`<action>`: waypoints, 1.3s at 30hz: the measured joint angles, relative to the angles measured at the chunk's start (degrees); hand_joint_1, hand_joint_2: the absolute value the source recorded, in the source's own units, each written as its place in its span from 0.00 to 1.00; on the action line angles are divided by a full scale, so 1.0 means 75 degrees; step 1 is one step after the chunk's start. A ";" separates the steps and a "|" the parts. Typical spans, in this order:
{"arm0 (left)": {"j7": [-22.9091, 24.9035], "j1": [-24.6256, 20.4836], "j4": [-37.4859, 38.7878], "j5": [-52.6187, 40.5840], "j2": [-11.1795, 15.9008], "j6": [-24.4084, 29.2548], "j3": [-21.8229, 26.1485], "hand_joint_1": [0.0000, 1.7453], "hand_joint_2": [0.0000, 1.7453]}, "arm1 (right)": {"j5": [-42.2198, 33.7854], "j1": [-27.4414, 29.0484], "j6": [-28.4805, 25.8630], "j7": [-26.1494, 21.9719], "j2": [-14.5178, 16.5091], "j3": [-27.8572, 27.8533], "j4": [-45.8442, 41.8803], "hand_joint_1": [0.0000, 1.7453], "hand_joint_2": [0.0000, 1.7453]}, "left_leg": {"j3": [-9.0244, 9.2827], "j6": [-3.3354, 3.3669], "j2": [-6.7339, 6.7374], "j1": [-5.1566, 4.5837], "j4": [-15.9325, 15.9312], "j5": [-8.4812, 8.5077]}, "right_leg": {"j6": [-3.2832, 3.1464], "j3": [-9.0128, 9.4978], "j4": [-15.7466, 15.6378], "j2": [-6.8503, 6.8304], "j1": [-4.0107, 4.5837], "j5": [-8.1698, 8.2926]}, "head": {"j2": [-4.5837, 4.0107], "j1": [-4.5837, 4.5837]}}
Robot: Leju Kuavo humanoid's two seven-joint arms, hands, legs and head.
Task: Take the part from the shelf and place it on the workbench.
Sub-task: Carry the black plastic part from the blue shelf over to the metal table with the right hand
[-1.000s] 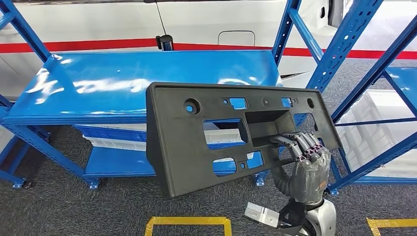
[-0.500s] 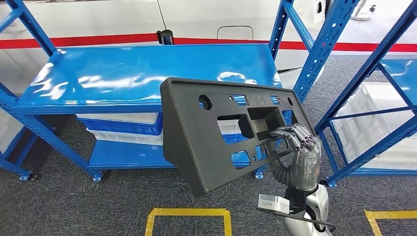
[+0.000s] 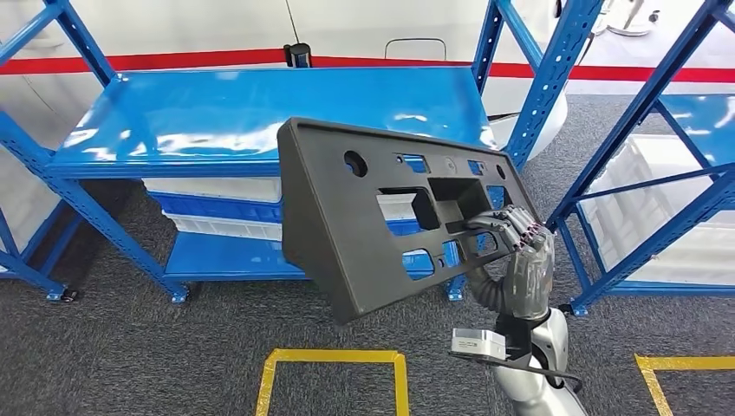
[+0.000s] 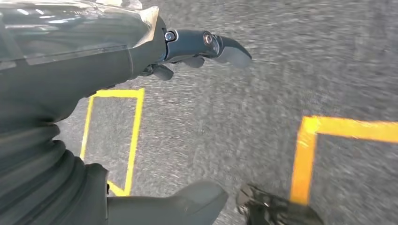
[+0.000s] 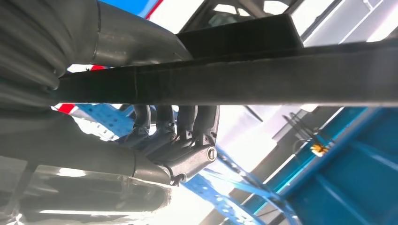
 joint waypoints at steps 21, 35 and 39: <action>-0.0039 0.0035 0.0006 0.0031 -0.0053 0.0191 0.0087 0.00 1.00 | -0.0663 -0.0465 -0.0004 -0.0328 -0.0017 0.0304 0.0562 1.00 1.00 | -0.1901 -0.0421 0.0008 0.0147 0.2225 -0.0418 | -0.0284 0.0792 -0.0062 -0.0003 -0.0079 -0.0820 | 0.0001 -0.0009; -0.0051 -0.0001 0.0006 0.0034 -0.0050 0.0191 0.0117 0.00 1.00 | -0.0710 -0.0519 -0.0009 -0.0385 -0.0025 0.0366 0.0669 1.00 1.00 | -0.0408 0.0140 0.0052 0.0090 0.0065 0.0377 | -0.0032 -0.0206 0.0982 0.0021 -0.0004 -0.1122 | 0.0000 0.0035; -0.0060 0.0005 0.0006 0.0050 -0.0052 0.0187 0.0165 0.00 1.00 | -0.0769 -0.0507 -0.0009 -0.0406 -0.0036 0.0406 0.0733 1.00 1.00 | -0.0923 0.0155 0.0065 0.0058 0.0082 0.0764 | 0.0063 -0.0321 0.2295 0.0023 -0.0014 -0.1672 | 0.0000 0.0044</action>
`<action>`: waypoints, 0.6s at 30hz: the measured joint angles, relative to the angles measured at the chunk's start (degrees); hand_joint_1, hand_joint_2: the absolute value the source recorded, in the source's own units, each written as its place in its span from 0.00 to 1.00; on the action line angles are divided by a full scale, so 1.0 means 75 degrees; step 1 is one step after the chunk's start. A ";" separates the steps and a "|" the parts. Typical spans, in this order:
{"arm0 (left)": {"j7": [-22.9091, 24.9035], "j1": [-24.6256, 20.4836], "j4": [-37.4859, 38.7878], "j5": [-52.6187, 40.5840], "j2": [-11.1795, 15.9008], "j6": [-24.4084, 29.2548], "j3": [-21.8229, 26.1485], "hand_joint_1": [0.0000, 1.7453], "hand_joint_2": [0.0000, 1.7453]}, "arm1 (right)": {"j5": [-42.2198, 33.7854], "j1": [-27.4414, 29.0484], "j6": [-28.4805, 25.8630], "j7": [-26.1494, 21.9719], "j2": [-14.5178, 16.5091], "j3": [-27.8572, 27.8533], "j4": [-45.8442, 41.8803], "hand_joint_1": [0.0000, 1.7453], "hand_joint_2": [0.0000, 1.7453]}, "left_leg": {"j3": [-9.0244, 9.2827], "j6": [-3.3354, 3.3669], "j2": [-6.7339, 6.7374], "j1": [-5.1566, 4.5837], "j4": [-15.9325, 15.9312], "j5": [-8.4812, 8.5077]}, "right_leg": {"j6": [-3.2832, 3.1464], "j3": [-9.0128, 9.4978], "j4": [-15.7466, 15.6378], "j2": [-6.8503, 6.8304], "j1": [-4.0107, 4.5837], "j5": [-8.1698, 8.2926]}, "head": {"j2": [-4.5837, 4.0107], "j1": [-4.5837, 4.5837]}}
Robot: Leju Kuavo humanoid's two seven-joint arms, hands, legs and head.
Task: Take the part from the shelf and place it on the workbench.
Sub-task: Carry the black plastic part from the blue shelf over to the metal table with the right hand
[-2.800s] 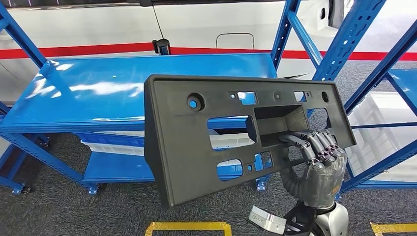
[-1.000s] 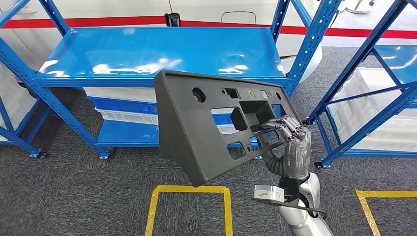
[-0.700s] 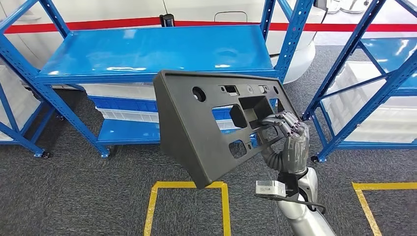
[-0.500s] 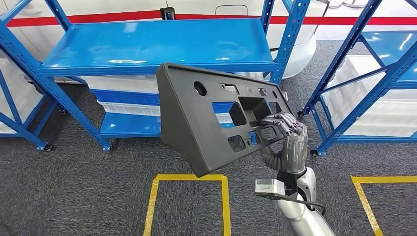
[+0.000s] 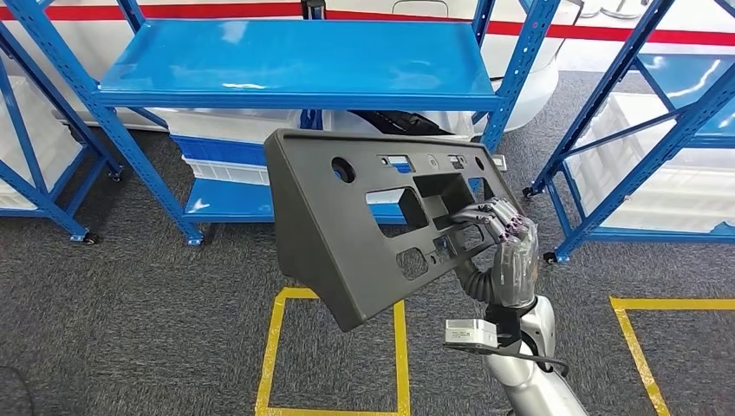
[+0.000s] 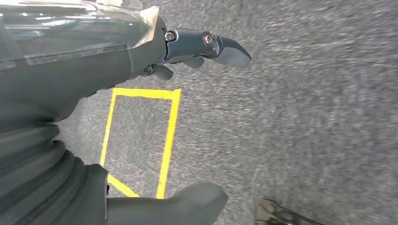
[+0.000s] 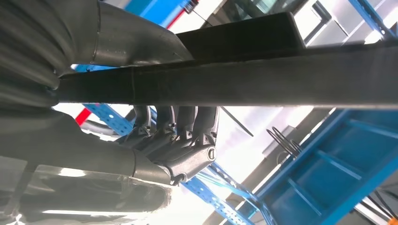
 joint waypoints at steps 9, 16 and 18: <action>0.0001 0.0018 0.0003 0.0044 -0.0021 0.0001 0.0028 0.00 1.00 | 0.0164 -0.0008 -0.0006 0.0007 0.0106 0.0024 0.0047 1.00 1.00 | -0.0533 -0.0334 -0.0039 -0.0019 0.0045 0.0480 | -0.0205 0.1574 -0.2517 0.0004 0.0021 0.0568 | 0.0000 -0.0056; 0.0001 0.0027 0.0006 0.0055 -0.0006 0.0000 0.0067 0.00 1.00 | 0.0258 0.0053 -0.0006 0.0110 0.0191 0.0029 0.0053 1.00 1.00 | -0.0647 -0.0596 -0.0080 0.0142 0.1950 -0.0837 | -0.0273 0.0911 -0.2423 -0.0029 -0.0067 0.1108 | 0.0000 -0.0109; 0.0001 0.0018 0.0007 0.0055 -0.0003 -0.0001 0.0075 0.00 1.00 | 0.0266 0.0060 -0.0007 0.0127 0.0194 0.0028 0.0052 1.00 1.00 | 0.0173 -0.0632 -0.0095 0.0185 0.0865 -0.0635 | -0.0211 0.0754 -0.2326 -0.0028 -0.0085 0.1167 | 0.0000 -0.0115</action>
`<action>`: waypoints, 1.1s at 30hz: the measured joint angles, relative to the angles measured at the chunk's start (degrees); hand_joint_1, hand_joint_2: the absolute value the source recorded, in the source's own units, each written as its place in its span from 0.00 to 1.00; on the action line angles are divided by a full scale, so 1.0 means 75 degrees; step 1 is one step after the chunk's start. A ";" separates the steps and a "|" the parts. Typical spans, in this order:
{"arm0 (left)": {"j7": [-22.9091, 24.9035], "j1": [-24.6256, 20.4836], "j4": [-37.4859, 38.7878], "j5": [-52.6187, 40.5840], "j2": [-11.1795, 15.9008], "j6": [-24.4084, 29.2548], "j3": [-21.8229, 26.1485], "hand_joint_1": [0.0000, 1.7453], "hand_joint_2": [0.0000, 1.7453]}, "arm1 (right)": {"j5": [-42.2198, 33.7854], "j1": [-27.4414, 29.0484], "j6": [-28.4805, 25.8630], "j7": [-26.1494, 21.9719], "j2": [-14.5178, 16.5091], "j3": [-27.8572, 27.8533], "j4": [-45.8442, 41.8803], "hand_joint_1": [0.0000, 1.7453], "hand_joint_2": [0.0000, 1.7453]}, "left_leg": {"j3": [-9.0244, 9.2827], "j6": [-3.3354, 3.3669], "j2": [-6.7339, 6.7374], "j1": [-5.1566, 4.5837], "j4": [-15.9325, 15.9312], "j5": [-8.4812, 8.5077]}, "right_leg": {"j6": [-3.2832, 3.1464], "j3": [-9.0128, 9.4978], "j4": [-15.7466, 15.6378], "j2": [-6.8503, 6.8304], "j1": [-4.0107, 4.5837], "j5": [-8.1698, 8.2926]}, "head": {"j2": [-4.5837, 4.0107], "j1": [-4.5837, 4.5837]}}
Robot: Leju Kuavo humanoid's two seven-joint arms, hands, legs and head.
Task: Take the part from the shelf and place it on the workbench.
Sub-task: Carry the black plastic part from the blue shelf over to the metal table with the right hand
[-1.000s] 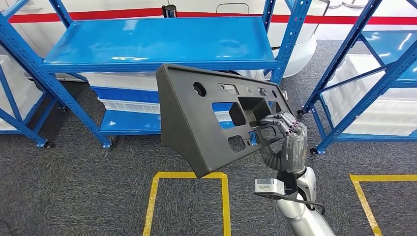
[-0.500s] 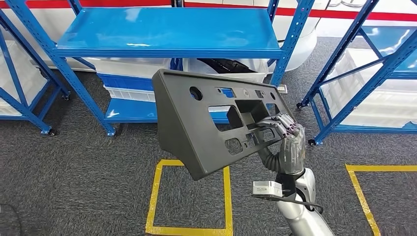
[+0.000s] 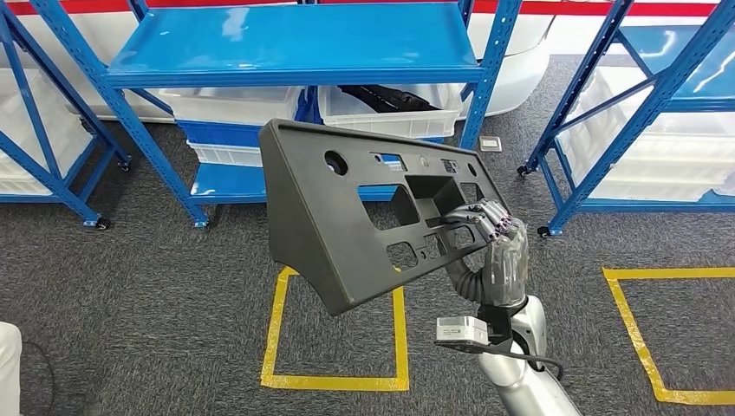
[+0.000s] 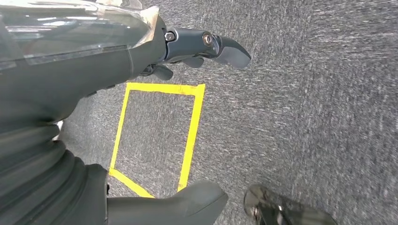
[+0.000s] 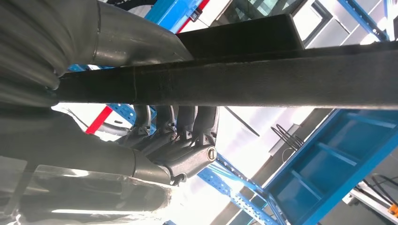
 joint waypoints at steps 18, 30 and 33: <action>0.0004 -0.0021 0.0014 0.0033 -0.0042 -0.0019 0.0049 0.00 1.00 | 0.0248 0.0031 -0.0011 0.0172 0.0055 0.0004 -0.0022 1.00 1.00 | -0.0509 0.0512 0.0049 -0.0252 -0.0826 0.1037 | 0.0148 0.0928 -0.0080 0.0034 0.0199 -0.0786 | 0.0000 0.0046; 0.0014 -0.0014 0.0022 0.0055 0.0002 -0.0156 0.0136 0.00 1.00 | 0.0181 0.0107 -0.0011 0.0162 0.0054 -0.0091 -0.0042 1.00 1.00 | -0.0151 -0.0084 0.0007 0.0082 0.0786 -0.0070 | -0.0004 -0.0254 0.0063 -0.0016 -0.0008 0.0209 | 0.0000 -0.0014; -0.0031 -0.0050 0.0023 0.0047 0.0007 -0.0329 0.0145 0.00 1.00 | 0.0224 0.0201 -0.0013 0.0153 0.0040 -0.0265 -0.0109 1.00 1.00 | 0.0722 -0.0035 -0.0047 0.0051 -0.0480 -0.0354 | 0.0186 -0.0507 0.0256 -0.0019 0.0004 0.0354 | 0.0000 -0.0011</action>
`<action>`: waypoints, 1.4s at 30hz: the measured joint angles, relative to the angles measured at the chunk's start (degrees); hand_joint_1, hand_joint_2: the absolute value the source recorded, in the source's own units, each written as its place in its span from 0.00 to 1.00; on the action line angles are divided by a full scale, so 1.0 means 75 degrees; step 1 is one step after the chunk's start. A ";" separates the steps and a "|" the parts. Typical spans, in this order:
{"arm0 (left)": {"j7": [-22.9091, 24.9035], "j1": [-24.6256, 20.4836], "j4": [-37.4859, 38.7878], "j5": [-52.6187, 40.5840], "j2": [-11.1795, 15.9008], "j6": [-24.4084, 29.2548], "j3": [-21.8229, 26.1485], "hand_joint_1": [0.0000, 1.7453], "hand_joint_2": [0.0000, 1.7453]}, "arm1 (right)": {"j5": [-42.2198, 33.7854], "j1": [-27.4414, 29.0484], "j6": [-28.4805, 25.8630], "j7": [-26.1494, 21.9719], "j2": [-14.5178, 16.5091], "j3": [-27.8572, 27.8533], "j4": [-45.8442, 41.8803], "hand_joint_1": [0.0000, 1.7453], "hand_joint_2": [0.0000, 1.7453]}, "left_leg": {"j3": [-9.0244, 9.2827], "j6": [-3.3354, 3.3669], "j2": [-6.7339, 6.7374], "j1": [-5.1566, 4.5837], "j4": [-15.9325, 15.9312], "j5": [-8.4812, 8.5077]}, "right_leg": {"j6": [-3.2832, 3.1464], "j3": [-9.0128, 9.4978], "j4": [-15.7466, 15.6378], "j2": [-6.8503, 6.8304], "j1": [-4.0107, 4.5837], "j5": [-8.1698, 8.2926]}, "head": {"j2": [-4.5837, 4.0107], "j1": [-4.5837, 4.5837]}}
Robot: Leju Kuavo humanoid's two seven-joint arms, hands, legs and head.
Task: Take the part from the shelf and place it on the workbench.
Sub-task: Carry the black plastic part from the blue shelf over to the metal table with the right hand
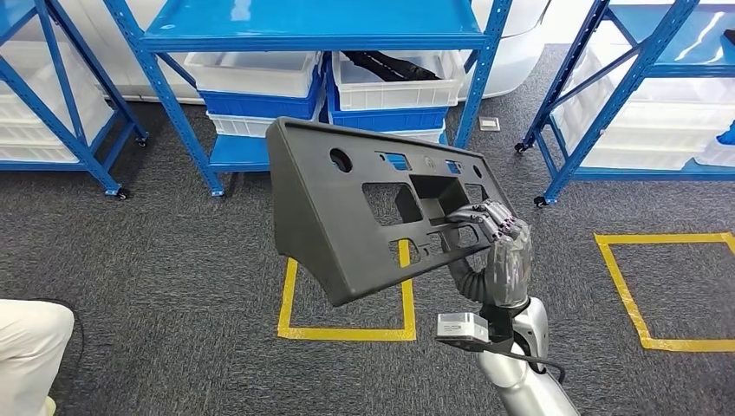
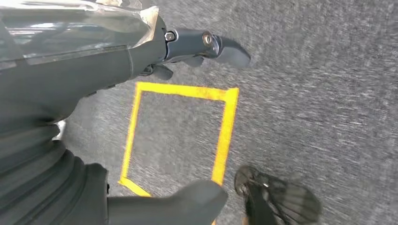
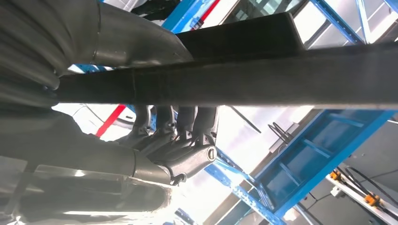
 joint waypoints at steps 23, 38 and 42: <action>-0.0072 0.0060 0.0006 0.0094 0.0094 -0.0651 0.0039 0.00 1.00 | 0.1090 0.1229 -0.0004 0.0244 0.0133 -0.0910 -0.0665 1.00 1.00 | -0.1785 0.0059 0.0093 -0.0067 0.0847 0.0244 | -0.0348 0.0978 -0.0216 0.0022 0.0017 -0.0806 | 0.0000 0.0020; -0.0081 0.0013 0.0007 0.0130 0.0125 -0.0778 0.0049 0.00 1.00 | 0.1456 0.1611 -0.0004 0.0483 0.0267 -0.1035 -0.0975 1.00 1.00 | -0.0490 0.0552 0.0123 -0.0134 -0.0288 0.0550 | -0.0087 -0.0394 0.0936 0.0032 0.0049 -0.0946 | 0.0000 0.0082; -0.0083 0.0020 0.0007 0.0176 0.0128 -0.0771 0.0080 0.00 1.00 | 0.1447 0.1626 -0.0004 0.0555 0.0274 -0.1036 -0.0991 1.00 1.00 | -0.1063 0.0511 0.0151 -0.0145 -0.0273 0.0990 | 0.0110 -0.0297 0.2168 0.0036 0.0030 -0.1245 | 0.0001 0.0109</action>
